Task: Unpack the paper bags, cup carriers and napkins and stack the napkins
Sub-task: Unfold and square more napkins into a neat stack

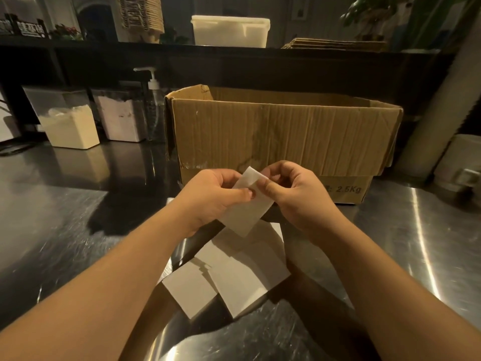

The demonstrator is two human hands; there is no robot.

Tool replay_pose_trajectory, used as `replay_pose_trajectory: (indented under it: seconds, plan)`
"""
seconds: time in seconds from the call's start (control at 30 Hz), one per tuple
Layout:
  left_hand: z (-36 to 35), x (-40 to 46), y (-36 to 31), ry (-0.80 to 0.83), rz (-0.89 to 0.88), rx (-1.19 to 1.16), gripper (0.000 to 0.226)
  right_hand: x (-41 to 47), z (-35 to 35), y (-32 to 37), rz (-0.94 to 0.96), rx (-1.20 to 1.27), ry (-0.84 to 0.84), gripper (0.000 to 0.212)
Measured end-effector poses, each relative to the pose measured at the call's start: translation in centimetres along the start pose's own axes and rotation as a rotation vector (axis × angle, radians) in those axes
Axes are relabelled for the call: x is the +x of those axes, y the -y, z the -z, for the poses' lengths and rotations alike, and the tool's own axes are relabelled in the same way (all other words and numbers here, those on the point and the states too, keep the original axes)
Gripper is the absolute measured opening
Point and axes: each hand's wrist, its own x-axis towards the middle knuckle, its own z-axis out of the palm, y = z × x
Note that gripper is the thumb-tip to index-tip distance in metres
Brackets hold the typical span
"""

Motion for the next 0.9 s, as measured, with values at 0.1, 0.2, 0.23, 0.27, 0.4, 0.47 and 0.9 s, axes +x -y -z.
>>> replay_pose_trajectory:
  seconds: [0.1,0.2,0.23,0.27,0.4,0.47,0.9]
  plan:
    - [0.3,0.0,-0.1,0.128,0.023,0.0,0.027,-0.2,0.4,0.4,-0.005,0.072,0.116,0.008]
    - [0.7,-0.3,-0.1,0.321,0.111,-0.018,0.052,-0.4,0.2,0.6,0.003,0.086,0.213,0.009]
    - [0.7,-0.4,-0.1,0.363,0.121,-0.037,0.055,-0.5,0.2,0.7,0.01,0.095,0.228,0.01]
    - [0.7,-0.4,-0.2,0.39,0.117,-0.055,0.056,-0.6,0.2,0.8,0.014,0.117,0.235,0.011]
    - [1.4,-0.8,-0.6,0.411,0.115,-0.144,0.048,-0.9,0.6,1.5,-0.017,0.275,0.218,0.015]
    - [1.3,-0.8,-0.8,0.413,0.141,-0.148,0.042,-1.3,0.4,1.8,-0.026,0.234,0.191,0.016]
    - [1.0,0.0,-0.3,0.107,0.383,-0.961,0.051,-0.2,1.4,0.3,-0.276,-0.85,0.538,0.056]
